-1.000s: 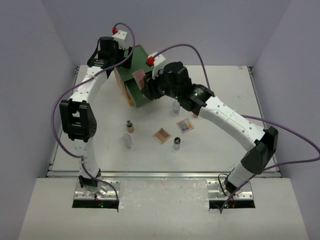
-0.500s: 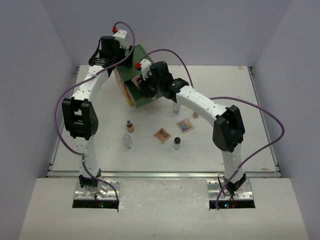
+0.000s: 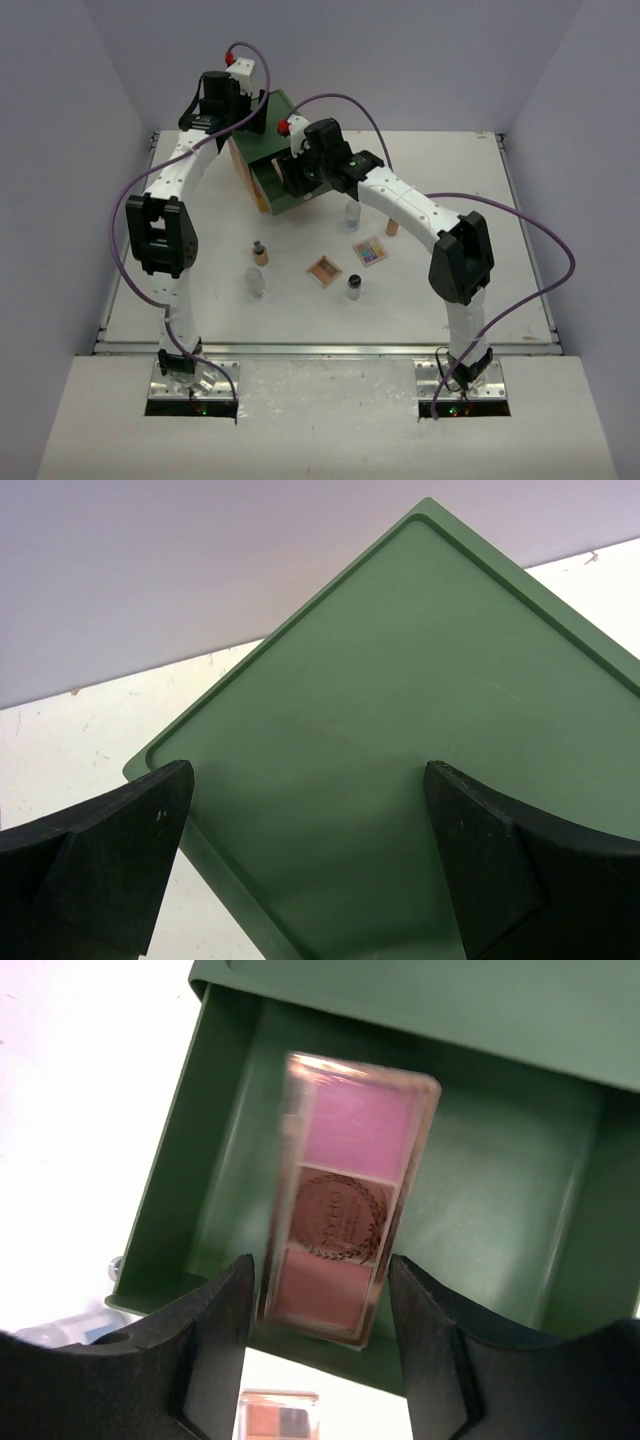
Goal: Organize the makeup
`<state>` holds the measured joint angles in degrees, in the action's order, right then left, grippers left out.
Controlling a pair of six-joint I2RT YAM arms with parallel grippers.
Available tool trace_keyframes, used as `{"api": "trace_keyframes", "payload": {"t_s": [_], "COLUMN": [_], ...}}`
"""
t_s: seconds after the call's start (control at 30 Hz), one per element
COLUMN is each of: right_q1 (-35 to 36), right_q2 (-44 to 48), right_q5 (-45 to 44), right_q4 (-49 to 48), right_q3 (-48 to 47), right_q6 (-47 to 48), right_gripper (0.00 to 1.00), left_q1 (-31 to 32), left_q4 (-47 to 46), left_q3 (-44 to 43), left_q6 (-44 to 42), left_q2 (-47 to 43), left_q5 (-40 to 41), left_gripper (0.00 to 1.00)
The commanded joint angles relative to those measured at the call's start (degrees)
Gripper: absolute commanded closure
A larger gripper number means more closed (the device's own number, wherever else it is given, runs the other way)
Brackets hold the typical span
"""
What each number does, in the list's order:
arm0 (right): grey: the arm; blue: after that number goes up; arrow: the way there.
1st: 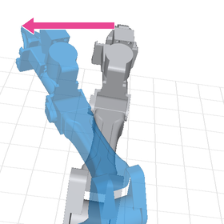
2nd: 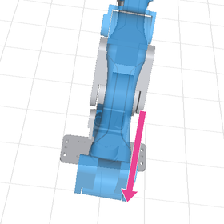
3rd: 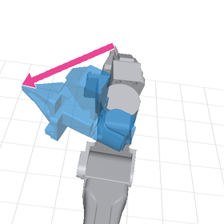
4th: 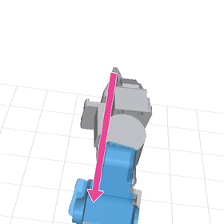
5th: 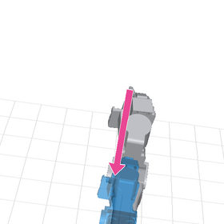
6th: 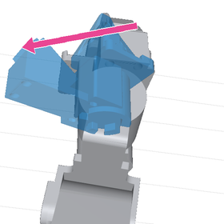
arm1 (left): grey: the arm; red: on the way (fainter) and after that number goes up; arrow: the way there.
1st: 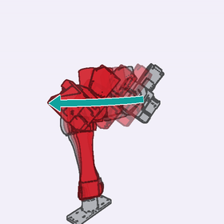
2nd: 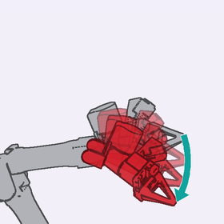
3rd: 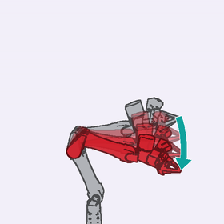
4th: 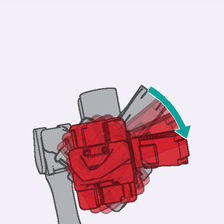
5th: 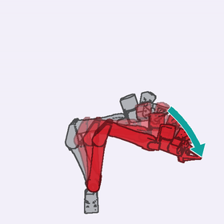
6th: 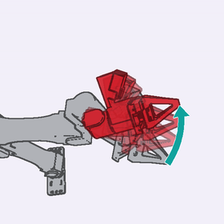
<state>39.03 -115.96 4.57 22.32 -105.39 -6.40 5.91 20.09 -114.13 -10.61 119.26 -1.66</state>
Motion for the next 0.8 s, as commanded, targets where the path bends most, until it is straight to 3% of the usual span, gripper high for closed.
{"api": "trace_keyframes", "payload": {"t_s": [0.0,0.23,0.33,0.47,0.6,0.77], "right_q1": [-0.26,0.41,1.79,5.65,10.74,10.51], "right_q2": [2.13,7.93,15.22,22.43,19.53,12.62], "right_q5": [-1.38,-1.68,2.9,4.95,-3.46,-9.67], "right_q4": [2.24,3.17,5.65,7.72,10.7,9.06], "right_q3": [-6.16,-9.16,4.3,24.52,29.92,28.66], "right_q6": [-3.61,-3.46,-2.02,2.24,3.38,1.79], "right_gripper": [0.32,0.27,0.24,0.03,0.01,0.01], "left_q1": [-0.2,-0.2,-0.2,-0.15,-0.11,-0.11], "left_q4": [0.66,0.74,0.83,0.83,0.83,1.32], "left_q3": [-2.06,-2.33,-2.51,-2.72,-3.11,-3.1], "left_q6": [-0.03,0.19,0.54,0.65,0.5,0.05], "left_q2": [1.06,1.41,1.41,1.5,1.84,1.59], "left_q5": [0.87,0.52,0.26,-0.17,-0.37,-0.43], "left_gripper": [0.0,0.0,0.0,0.0,0.0,0.0]}}
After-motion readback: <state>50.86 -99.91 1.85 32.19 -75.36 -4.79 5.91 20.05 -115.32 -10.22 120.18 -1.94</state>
